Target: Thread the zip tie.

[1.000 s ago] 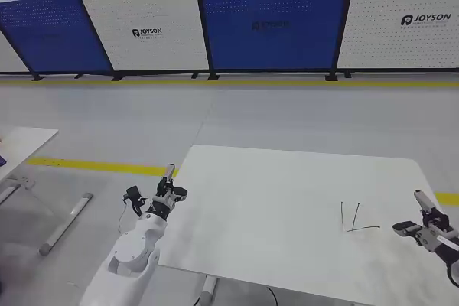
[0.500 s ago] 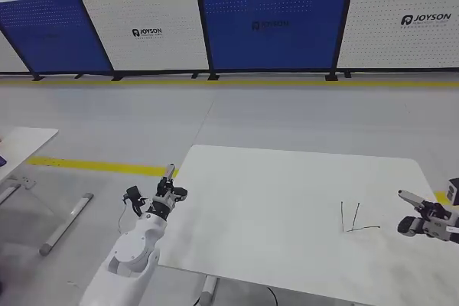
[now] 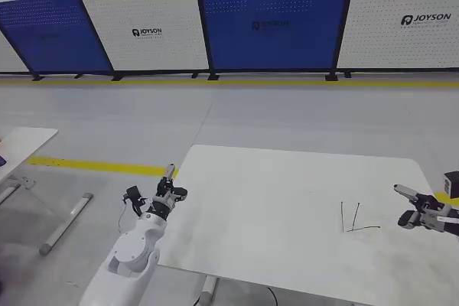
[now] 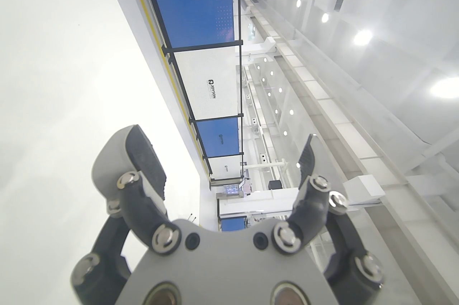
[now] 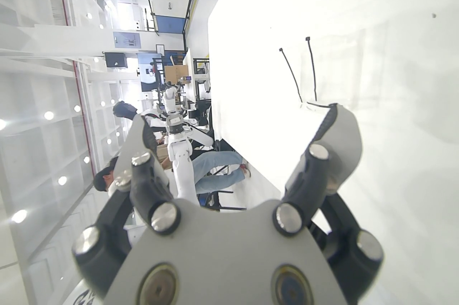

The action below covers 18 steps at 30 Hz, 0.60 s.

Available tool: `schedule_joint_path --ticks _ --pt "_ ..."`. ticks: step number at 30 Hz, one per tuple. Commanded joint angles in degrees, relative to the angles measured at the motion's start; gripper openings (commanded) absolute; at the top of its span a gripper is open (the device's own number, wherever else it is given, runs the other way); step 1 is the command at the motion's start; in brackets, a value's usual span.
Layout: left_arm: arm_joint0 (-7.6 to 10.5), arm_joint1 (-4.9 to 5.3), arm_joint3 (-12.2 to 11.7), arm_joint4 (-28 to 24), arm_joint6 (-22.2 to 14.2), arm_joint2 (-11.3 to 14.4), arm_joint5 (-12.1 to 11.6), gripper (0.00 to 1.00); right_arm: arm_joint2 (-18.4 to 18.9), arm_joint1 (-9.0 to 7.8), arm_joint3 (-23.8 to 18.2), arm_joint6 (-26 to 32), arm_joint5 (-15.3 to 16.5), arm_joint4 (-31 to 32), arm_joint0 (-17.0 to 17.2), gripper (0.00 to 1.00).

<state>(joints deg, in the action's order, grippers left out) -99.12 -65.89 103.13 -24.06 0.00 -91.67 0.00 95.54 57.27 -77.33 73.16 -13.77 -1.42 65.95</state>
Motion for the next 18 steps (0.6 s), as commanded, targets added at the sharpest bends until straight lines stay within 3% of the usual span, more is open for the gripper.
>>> schedule_joint_path --ticks 1,5,7,11,13,15,18 --pt "0.0 0.0 0.0 0.0 0.0 0.0 0.0 1.0 -0.37 -0.12 0.88 3.61 1.5 -1.16 0.09 1.0" --pt "0.0 0.0 0.0 0.0 0.0 0.0 0.0 1.0 -0.99 -1.22 6.87 6.48 7.56 -3.46 -1.24 1.0" --pt "0.0 0.0 0.0 0.0 0.0 0.0 0.0 1.0 -2.52 -2.02 9.53 6.48 8.88 -6.26 -2.01 1.0" --pt "0.0 0.0 0.0 0.0 0.0 0.0 0.0 1.0 -8.03 -4.46 13.34 6.48 9.61 -10.78 -4.19 1.0" --pt "0.0 0.0 0.0 0.0 0.0 0.0 0.0 1.0 -12.13 -6.1 14.91 6.48 8.85 -8.84 -5.95 1.0" --pt "0.0 0.0 0.0 0.0 0.0 0.0 0.0 1.0 -13.07 -6.92 16.96 6.48 8.31 -8.23 -8.22 1.0" --pt "0.0 0.0 0.0 0.0 0.0 0.0 0.0 1.0 -13.07 -6.92 16.96 6.48 8.31 -8.23 -8.22 1.0"
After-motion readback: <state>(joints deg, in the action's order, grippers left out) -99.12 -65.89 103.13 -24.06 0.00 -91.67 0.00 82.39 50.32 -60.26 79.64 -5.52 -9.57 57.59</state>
